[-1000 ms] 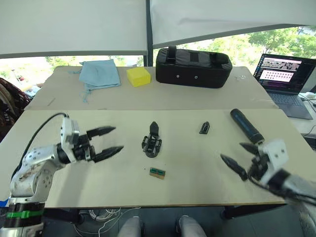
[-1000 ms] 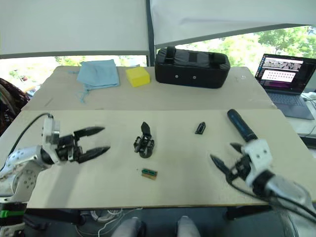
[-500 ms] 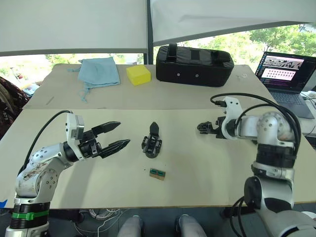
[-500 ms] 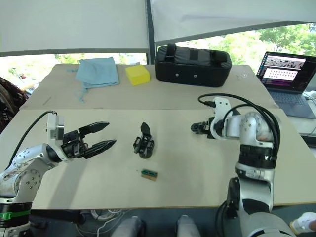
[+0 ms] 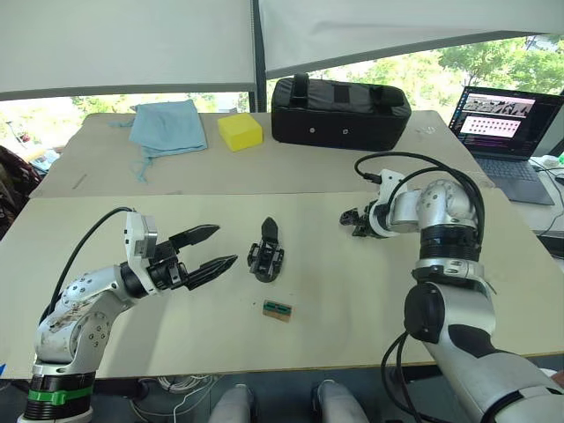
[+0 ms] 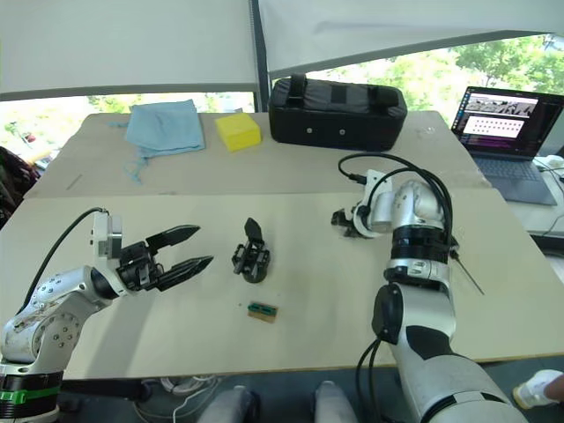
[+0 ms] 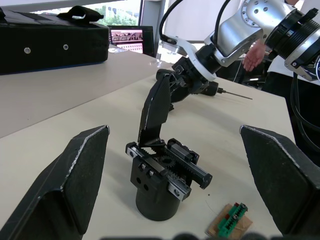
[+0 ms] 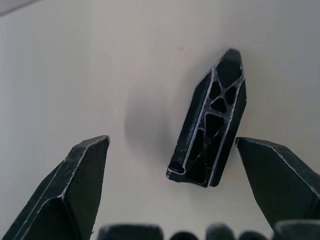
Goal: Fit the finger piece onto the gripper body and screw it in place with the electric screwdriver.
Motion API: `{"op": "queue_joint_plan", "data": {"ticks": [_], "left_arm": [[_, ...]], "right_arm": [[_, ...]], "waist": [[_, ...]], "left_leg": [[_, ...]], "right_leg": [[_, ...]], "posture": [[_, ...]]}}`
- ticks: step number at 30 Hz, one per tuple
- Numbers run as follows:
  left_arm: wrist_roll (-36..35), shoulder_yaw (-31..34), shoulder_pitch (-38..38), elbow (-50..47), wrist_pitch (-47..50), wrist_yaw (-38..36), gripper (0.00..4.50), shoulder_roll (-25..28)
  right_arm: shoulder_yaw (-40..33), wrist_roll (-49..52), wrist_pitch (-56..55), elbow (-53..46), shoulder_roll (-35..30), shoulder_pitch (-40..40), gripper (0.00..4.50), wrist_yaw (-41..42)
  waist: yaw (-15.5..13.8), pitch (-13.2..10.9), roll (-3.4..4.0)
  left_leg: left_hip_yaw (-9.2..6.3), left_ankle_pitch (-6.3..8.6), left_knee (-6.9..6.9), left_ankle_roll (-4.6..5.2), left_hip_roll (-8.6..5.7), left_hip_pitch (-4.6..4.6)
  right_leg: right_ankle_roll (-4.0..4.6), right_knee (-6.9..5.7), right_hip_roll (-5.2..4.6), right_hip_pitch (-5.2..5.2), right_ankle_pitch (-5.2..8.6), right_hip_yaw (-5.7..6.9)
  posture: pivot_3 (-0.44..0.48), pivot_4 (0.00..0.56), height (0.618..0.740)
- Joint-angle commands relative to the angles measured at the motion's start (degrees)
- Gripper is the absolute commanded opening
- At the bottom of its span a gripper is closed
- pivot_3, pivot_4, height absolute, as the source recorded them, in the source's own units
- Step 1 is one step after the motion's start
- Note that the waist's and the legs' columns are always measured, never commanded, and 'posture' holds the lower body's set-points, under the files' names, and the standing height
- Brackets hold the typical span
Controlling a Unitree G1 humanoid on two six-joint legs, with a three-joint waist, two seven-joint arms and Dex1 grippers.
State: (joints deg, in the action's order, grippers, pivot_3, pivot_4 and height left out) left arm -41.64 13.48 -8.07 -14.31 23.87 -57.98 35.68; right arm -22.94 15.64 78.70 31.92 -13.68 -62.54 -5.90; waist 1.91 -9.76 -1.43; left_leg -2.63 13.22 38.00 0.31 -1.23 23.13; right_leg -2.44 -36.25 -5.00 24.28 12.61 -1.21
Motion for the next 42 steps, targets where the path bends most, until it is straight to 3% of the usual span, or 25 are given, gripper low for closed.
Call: {"op": "queue_joint_plan", "data": {"ticks": [1, 8, 11, 18, 19, 23, 25, 27, 30, 34, 38, 42], "left_arm": [[-0.8, 0.6, 0.3, -2.6, -0.5, 0.2, 4.42, 0.1], [-0.8, 0.9, 0.5, -2.9, -0.6, 0.6, 4.42, 0.1], [-0.8, 0.9, 0.6, -2.9, -0.6, 0.6, 4.5, 0.2], [-0.2, 0.7, 0.3, -2.4, -1.5, 0.4, 4.5, 0.2], [-0.1, 0.8, -0.1, -2.3, -1.8, 0.4, 4.5, 0.1], [-0.4, 1.1, -1.2, -2.4, -1.8, 1.2, 4.5, -0.1], [-1.3, 1.6, -2.0, -2.7, -1.1, 2.6, 4.5, -0.6], [-2.7, 2.3, -2.9, -3.0, 0.1, 4.4, 4.5, -1.3], [-8.7, 4.9, -7.2, -3.4, 4.2, 11.2, 4.5, -3.4], [-17.5, 6.9, -14.1, -3.2, 10.9, 21.7, 4.5, -5.8], [-21.0, 5.7, -18.7, -2.4, 15.4, 29.1, 4.5, -7.9], [-22.3, 2.6, -24.6, -1.2, 16.7, 35.3, 4.5, -13.9]], "right_arm": [[0.2, -0.6, -0.2, -0.3, 0.3, -0.5, 4.5, -0.3], [-0.4, -1.6, 0.2, -1.7, 1.9, 1.7, 4.5, -1.5], [-0.5, -1.7, 1.1, -2.5, 2.3, 2.4, 3.71, -1.8], [-2.6, -2.5, 2.7, -5.2, 3.9, 4.0, 1.21, -3.7], [-2.6, -2.5, 2.3, -5.8, 4.1, 4.2, 1.1, -3.8], [-3.8, -2.2, -0.9, -7.9, 4.6, 4.4, 1.1, -3.7], [-0.8, -1.4, -4.5, -11.3, 2.6, 5.4, 1.1, 0.4], [3.5, -0.8, -6.6, -15.4, 0.0, 6.8, 1.1, 5.5], [19.2, -5.8, -20.8, -27.9, -10.4, 13.1, 1.1, 17.9], [29.1, -12.6, -44.0, -38.9, -18.6, 18.8, 1.1, 26.1], [31.6, -15.1, -54.7, -44.0, -18.1, 21.0, 1.1, 28.0], [35.9, -18.4, -60.0, -49.2, -15.1, 21.8, 1.1, 28.4]], "waist": [[0.1, 0.0, 0.0], [0.4, 0.0, 0.01], [0.4, 0.0, 0.01], [0.5, 0.0, 0.01], [0.6, 0.0, 0.01], [0.6, 0.0, 0.02], [0.6, 0.0, 0.02], [0.6, 0.0, 0.04], [0.1, -0.1, 0.15], [0.5, -0.1, 0.14], [1.1, -0.1, 0.12], [0.3, -0.1, 0.07]], "left_leg": [[-0.01, 0.0, 0.0, 0.0, 0.01, -0.02], [-0.04, 0.0, 0.0, 0.0, 0.03, -0.04], [-0.05, 0.0, 0.0, 0.0, 0.03, -0.06], [-0.08, 0.0, 0.0, 0.0, 0.06, -0.07], [-0.09, 0.0, 0.0, 0.0, 0.06, -0.08], [-0.1, 0.0, -0.03, 0.0, 0.07, -0.08], [-0.11, 0.0, -0.03, 0.0, 0.07, -0.09], [-0.11, 0.0, -0.03, 0.0, 0.07, -0.07], [-0.11, 0.0, -0.02, 0.0, 0.05, 0.04], [-0.15, 0.0, -0.01, 0.0, 0.01, 0.03], [-0.12, 0.01, -0.02, -0.01, 0.07, -0.12], [-0.13, -0.02, -0.01, -0.06, 0.07, -0.1]], "right_leg": [[0.0, 0.01, 0.0, -0.03, 0.0, 0.01], [0.0, 0.01, 0.05, -0.03, 0.0, 0.01], [0.0, 0.01, 0.06, -0.05, 0.0, 0.01], [0.0, 0.01, 0.08, -0.05, 0.0, 0.01], [0.01, 0.01, 0.09, -0.05, 0.0, 0.01], [0.03, 0.01, 0.14, -0.04, -0.01, 0.0], [0.04, 0.02, 0.15, -0.04, -0.02, -0.01], [0.04, 0.02, 0.14, -0.03, -0.02, -0.02], [0.0, 0.05, 0.11, 0.02, -0.03, 0.0], [-0.08, 0.13, 0.07, 0.01, -0.03, 0.0], [-0.06, 0.08, 0.23, -0.03, -0.04, -0.15], [-0.02, 0.04, 0.25, -0.01, -0.08, -0.19]], "posture": [[0.0, 0.15, 0.74], [0.0, 0.15, 0.74], [0.0, 0.15, 0.74], [0.0, 0.15, 0.74], [0.0, 0.15, 0.74], [0.0, 0.15, 0.74], [0.0, 0.15, 0.74], [0.0, 0.15, 0.74], [0.0, 0.15, 0.74], [0.0, 0.15, 0.74], [0.0, 0.15, 0.74], [0.0, 0.15, 0.74]]}}
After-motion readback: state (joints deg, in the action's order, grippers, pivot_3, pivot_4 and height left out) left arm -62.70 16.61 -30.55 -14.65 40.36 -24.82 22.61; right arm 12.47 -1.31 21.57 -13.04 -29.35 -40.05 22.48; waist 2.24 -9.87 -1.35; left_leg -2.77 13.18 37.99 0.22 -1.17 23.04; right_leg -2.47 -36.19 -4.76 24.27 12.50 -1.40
